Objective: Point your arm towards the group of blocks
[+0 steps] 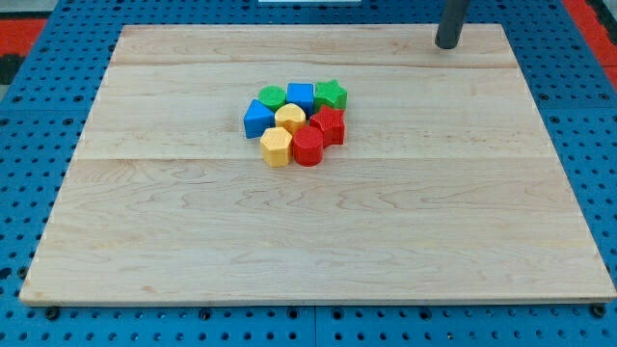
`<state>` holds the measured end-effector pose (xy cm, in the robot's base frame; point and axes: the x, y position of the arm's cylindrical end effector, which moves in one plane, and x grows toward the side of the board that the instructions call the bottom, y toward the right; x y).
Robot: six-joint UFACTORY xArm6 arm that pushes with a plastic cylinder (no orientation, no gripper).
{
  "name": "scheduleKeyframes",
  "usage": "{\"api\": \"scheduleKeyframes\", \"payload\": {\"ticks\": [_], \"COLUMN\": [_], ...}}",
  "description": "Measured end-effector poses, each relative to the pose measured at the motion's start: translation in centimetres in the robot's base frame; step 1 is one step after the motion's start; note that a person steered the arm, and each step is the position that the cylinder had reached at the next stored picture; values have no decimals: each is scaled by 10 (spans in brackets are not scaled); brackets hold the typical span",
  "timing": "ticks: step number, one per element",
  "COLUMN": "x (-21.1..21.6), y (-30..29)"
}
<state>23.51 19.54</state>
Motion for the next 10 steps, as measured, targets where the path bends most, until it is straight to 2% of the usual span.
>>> {"api": "scheduleKeyframes", "payload": {"ticks": [3, 4, 7, 9, 10], "x": [20, 44, 48, 53, 53], "y": [2, 6, 17, -15, -50]}}
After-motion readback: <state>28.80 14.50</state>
